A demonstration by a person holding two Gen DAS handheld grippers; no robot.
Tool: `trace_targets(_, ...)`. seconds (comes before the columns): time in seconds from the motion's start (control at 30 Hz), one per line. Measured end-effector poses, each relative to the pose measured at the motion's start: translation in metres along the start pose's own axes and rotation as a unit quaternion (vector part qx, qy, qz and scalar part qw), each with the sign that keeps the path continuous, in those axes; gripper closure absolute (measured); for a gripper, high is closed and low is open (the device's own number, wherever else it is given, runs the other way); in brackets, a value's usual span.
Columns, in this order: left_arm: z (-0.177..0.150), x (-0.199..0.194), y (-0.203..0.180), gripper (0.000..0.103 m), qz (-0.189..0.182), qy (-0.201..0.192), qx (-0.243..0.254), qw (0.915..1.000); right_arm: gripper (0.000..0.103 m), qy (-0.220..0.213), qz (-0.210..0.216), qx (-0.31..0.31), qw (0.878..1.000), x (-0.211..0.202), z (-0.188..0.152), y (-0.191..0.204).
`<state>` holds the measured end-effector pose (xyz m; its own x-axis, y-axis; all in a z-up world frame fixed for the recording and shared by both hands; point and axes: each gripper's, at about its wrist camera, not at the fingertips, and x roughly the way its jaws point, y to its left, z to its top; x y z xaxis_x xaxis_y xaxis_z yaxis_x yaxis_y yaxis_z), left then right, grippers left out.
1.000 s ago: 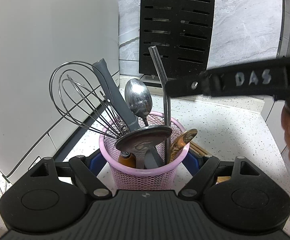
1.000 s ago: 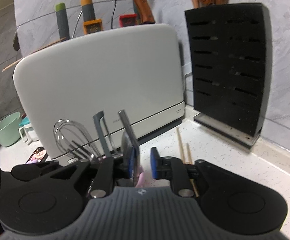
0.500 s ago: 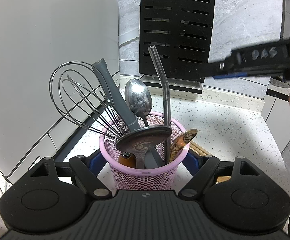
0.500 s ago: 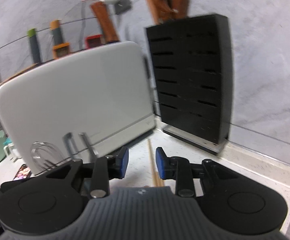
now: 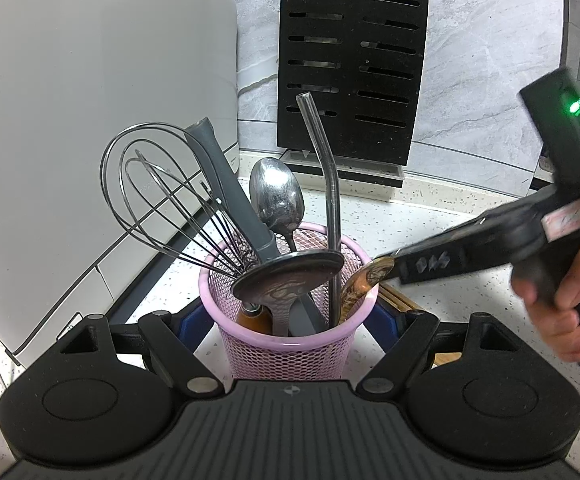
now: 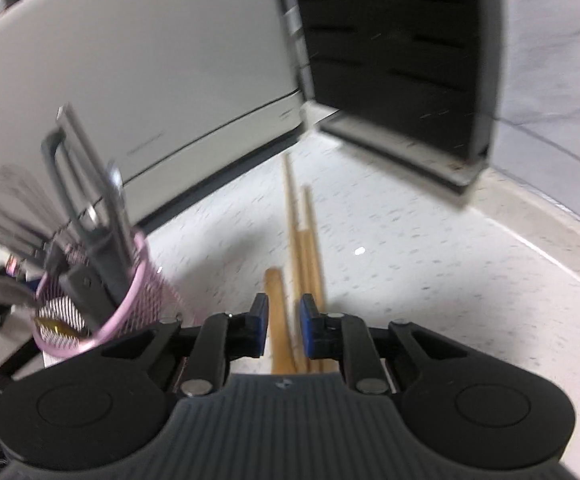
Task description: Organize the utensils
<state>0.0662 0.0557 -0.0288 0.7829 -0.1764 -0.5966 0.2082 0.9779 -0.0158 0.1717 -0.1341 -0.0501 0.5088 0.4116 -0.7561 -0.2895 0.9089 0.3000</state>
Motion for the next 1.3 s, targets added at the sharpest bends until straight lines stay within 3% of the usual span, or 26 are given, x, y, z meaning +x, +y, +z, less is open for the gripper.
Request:
trace_targets(0.17, 0.0, 0.0, 0.0, 0.01, 0.0, 0.0, 0.0, 1.0, 0.089, 0.016, -0.012, -0.035, 0.999, 0.019, -0.004, 0.009)
trace_targets(0.4, 0.0, 0.0, 0.0, 0.01, 0.0, 0.0, 0.0, 1.0, 0.087, 0.005, -0.036, -0.087, 0.996, 0.023, -0.005, 0.018)
trace_targets(0.57, 0.0, 0.0, 0.0, 0.01, 0.0, 0.0, 0.0, 1.0, 0.094, 0.002, -0.055, -0.122, 0.991, 0.024, -0.009, 0.023)
trace_targets(0.83, 0.0, -0.001, 0.0, 0.01, 0.0, 0.0, 0.0, 1.0, 0.096, 0.016, -0.062, -0.091, 0.994, 0.024, -0.003, 0.008)
trace_targets(0.93, 0.0, -0.001, 0.0, 0.01, 0.0, 0.0, 0.0, 1.0, 0.103, 0.021, -0.065, -0.091, 0.994, 0.024, -0.004, 0.005)
trace_targets(1.3, 0.0, -0.001, 0.0, 0.01, -0.001, 0.0, -0.001, 1.0, 0.103, 0.064, -0.056, -0.094, 0.992, 0.008, -0.011, -0.002)
